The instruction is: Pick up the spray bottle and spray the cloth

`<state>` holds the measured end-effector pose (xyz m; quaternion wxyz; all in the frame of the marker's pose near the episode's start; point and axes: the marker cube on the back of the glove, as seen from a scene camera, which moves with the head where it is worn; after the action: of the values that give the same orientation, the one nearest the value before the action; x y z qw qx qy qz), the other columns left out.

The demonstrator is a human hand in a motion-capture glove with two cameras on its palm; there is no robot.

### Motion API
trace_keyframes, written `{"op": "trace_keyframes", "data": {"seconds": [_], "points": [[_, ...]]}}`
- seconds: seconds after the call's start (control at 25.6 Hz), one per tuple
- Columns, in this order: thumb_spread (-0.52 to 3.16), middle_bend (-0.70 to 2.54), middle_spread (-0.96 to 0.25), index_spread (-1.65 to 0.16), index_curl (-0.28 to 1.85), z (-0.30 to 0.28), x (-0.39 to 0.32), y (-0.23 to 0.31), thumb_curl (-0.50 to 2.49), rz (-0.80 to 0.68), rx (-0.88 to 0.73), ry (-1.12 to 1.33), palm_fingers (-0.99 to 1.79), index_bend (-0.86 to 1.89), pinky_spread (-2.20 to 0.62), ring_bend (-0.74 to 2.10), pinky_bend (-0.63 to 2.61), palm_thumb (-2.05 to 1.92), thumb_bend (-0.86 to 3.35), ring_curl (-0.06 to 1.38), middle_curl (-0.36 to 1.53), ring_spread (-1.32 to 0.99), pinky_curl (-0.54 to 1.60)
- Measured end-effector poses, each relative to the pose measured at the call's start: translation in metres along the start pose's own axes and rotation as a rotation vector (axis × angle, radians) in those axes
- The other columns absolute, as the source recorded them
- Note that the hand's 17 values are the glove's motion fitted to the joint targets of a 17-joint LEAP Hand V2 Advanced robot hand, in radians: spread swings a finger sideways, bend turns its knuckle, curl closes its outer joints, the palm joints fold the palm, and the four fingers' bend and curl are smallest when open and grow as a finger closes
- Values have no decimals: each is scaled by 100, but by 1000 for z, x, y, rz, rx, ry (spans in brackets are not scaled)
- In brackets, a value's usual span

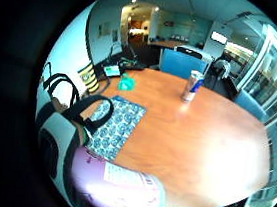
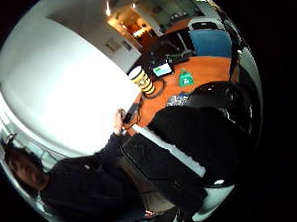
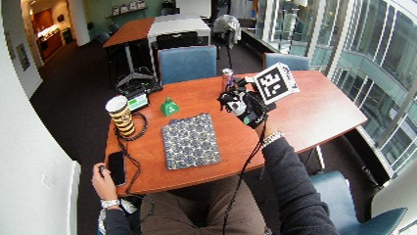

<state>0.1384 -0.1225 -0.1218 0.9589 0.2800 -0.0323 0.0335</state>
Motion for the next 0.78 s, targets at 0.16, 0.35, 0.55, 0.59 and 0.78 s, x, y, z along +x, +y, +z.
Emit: {"op": "trace_keyframes", "data": {"seconds": [0.16, 0.35, 0.55, 0.59, 0.78], "points": [[121, 77, -21, -27, 55, 5, -15, -12, 20, -74, -156, 160, 142, 38, -31, 71, 42, 22, -2, 46, 57, -19, 38], [121, 78, -21, -27, 56, 29, -36, -16, 20, -145, -392, 393, 142, 38, -31, 71, 42, 21, -2, 45, 57, -18, 38], [122, 78, -21, -27, 56, 71, -40, 2, 20, -189, -588, 558, 142, 38, -31, 72, 42, 20, -2, 45, 57, -18, 38], [122, 78, -21, -27, 56, 81, -39, 8, 20, -195, -622, 582, 142, 38, -31, 72, 42, 20, -2, 45, 57, -18, 38], [122, 78, -21, -27, 56, 122, -34, 36, 19, -222, -759, 666, 142, 38, -31, 72, 42, 19, -2, 45, 56, -18, 38]]}}
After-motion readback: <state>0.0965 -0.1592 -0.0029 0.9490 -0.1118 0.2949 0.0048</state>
